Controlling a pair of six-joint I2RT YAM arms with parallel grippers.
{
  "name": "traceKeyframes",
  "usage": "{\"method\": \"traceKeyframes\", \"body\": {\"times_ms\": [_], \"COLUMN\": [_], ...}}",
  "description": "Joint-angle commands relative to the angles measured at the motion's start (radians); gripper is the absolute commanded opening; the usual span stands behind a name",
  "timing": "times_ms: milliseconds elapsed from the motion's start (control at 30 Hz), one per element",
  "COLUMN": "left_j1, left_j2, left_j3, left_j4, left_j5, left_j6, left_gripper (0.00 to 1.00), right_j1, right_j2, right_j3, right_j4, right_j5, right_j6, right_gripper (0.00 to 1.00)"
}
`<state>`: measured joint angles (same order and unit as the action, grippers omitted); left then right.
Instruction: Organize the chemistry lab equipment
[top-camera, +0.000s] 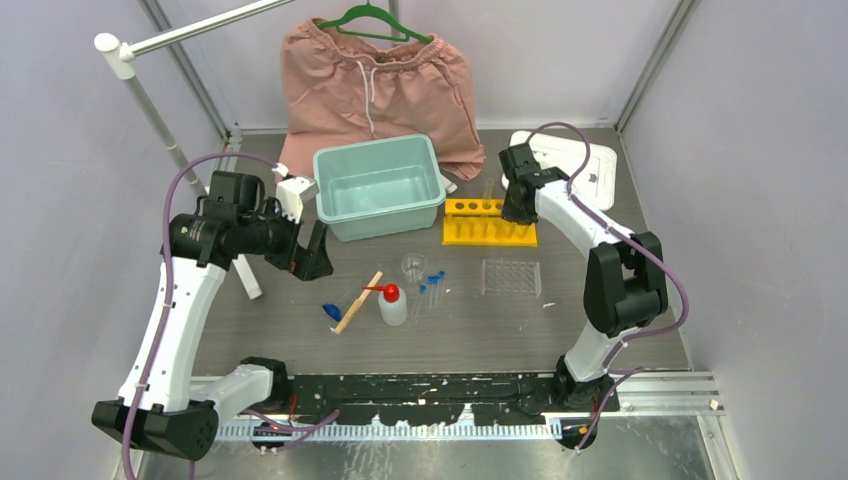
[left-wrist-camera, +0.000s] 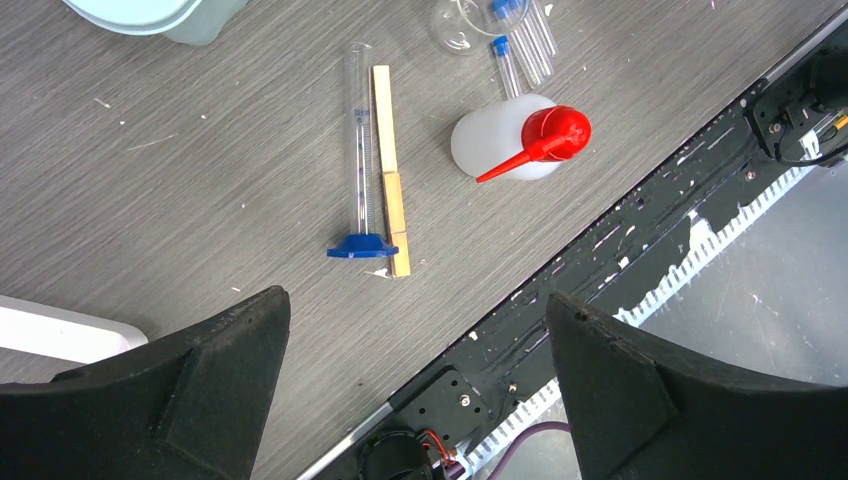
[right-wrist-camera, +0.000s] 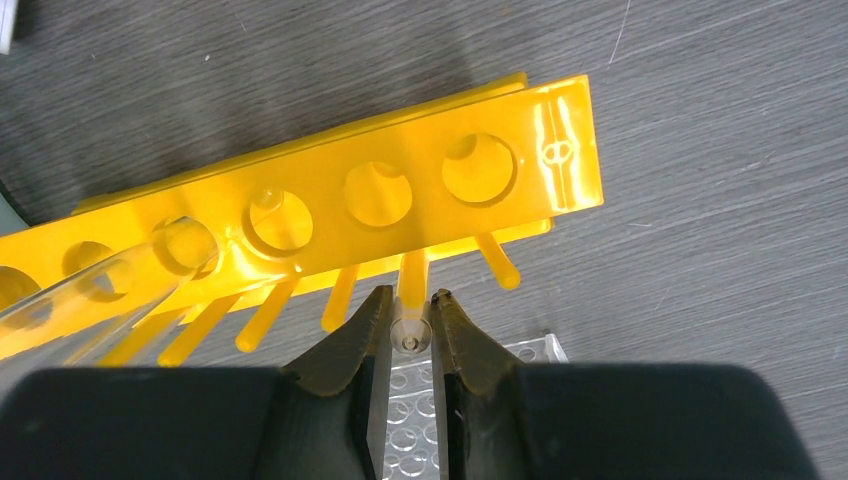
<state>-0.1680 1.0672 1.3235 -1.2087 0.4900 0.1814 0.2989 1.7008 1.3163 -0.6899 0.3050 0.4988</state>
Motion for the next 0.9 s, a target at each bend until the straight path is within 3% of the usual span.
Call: {"method": "traceKeyframes", "body": {"times_ms": [0, 267, 400, 533, 700, 867], "left_j1": [0.002, 0.002, 0.002, 0.002, 0.002, 0.002], "left_j2": [-0.016, -0.015, -0.012, -0.009, -0.009, -0.016], "left_j3": [0.029, 0.034, 0.033, 0.036, 0.039, 0.036], "left_j4": [0.035, 0.035, 0.035, 0.038, 0.036, 0.035], "left_j5": [0.018, 0.021, 0.025, 0.027, 0.027, 0.023], "left_j6": [-0.013, -0.019, -0.024, -0.030, -0.030, -0.023], "left_gripper": [1.00, 1.00, 1.00, 1.00, 1.00, 1.00], "right_j1": [-0.002, -0.002, -0.001, 0.032, 0.226, 0.406], "right_j2": [-0.029, -0.093, -0.165, -0.255, -0.329, -0.311], "right_j3": [-0.016, -0.041, -0.047, -0.075, -0.125, -0.202], "right_j4": [0.042, 0.045, 0.038, 0.037, 0.013, 0.063], "right_j5": [-0.030, -0.032, -0.023, -0.015, 0.060, 0.026], "right_j6": [0.021, 0.037, 0.055, 0.075, 0.121, 0.237], "right_gripper": [0.03, 0.38, 0.48, 0.45, 0.39, 0.37]}}
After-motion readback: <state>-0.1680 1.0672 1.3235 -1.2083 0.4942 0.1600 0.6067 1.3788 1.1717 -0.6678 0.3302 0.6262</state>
